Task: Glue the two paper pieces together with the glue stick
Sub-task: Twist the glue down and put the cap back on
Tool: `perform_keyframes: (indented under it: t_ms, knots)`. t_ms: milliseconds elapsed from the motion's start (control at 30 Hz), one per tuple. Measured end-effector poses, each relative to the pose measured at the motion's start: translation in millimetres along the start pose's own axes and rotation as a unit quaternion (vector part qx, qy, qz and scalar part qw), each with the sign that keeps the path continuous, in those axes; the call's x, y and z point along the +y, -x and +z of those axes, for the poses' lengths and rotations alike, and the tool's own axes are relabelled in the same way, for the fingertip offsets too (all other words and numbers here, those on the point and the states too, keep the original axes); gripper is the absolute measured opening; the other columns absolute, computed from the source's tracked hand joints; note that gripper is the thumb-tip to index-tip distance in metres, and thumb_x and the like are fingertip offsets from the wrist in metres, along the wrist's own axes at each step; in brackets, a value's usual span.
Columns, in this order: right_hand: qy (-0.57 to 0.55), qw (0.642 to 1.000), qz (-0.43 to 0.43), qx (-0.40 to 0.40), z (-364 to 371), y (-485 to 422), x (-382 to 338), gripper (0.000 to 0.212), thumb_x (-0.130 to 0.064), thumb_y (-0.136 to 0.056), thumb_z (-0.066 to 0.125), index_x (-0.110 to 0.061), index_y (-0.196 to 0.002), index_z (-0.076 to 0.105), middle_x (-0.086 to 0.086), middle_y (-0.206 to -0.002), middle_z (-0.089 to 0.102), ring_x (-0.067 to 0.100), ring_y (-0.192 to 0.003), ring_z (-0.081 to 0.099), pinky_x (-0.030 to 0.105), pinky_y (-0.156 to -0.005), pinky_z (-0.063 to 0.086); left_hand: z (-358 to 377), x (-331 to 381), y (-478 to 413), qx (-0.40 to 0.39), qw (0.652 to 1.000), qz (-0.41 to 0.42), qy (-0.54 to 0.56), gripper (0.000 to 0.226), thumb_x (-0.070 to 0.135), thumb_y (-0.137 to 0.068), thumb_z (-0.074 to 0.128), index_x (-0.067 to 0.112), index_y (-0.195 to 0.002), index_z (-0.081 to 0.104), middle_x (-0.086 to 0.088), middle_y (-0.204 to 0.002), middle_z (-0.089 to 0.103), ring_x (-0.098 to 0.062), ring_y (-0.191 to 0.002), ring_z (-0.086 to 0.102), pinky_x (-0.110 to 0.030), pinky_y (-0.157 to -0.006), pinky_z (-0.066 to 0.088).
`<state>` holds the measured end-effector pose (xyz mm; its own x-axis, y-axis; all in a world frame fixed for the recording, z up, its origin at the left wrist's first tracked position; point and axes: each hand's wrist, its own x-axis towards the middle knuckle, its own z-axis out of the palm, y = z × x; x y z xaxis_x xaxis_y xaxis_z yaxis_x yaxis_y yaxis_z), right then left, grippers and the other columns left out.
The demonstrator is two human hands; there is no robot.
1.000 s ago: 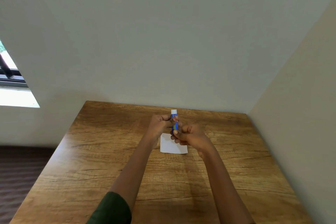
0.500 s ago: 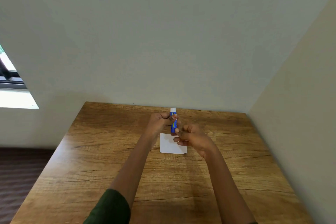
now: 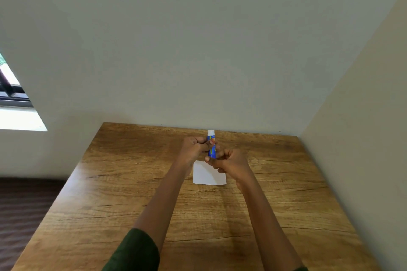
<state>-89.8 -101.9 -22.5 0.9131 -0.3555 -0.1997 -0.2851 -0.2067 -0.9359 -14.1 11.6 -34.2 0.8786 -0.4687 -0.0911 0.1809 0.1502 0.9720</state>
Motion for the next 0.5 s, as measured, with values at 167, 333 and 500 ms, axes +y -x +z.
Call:
perform_keyframes:
  t_ms: [167,333,500]
  knots:
    - [-0.059,0.993,0.017,-0.104,-8.0,3.2,-2.7,0.021,-0.021,-0.088,0.064,-0.009,-0.105,0.068,0.010,-0.100,0.072,0.013,-0.084,0.068,0.024,-0.074,0.053,-3.0,-0.3,-0.6,-0.005,1.000,-0.004,0.000,0.016,0.016,-0.082,0.066,0.006,-0.093,0.071,-0.016,-0.093,0.072,-0.022,-0.088,0.069,-0.032,-0.084,0.054]
    - [-0.043,0.990,0.024,-0.131,-11.2,5.0,-4.0,0.029,-0.019,-0.092,0.057,-0.001,-0.112,0.065,0.016,-0.107,0.070,0.017,-0.091,0.067,0.026,-0.080,0.052,-2.2,-3.3,1.7,-0.015,1.000,-0.005,0.003,0.016,0.016,-0.082,0.066,0.006,-0.093,0.071,-0.012,-0.090,0.073,-0.018,-0.082,0.070,-0.025,-0.071,0.055]
    - [-0.016,0.997,0.011,-0.077,-10.0,4.9,-3.2,0.023,-0.019,-0.081,0.072,-0.002,-0.096,0.072,0.012,-0.089,0.073,0.014,-0.075,0.065,0.024,-0.069,0.050,-0.9,-4.1,2.3,-0.015,1.000,0.002,-0.004,0.014,0.017,-0.082,0.066,0.006,-0.090,0.072,-0.013,-0.088,0.073,-0.018,-0.078,0.070,-0.025,-0.063,0.053]
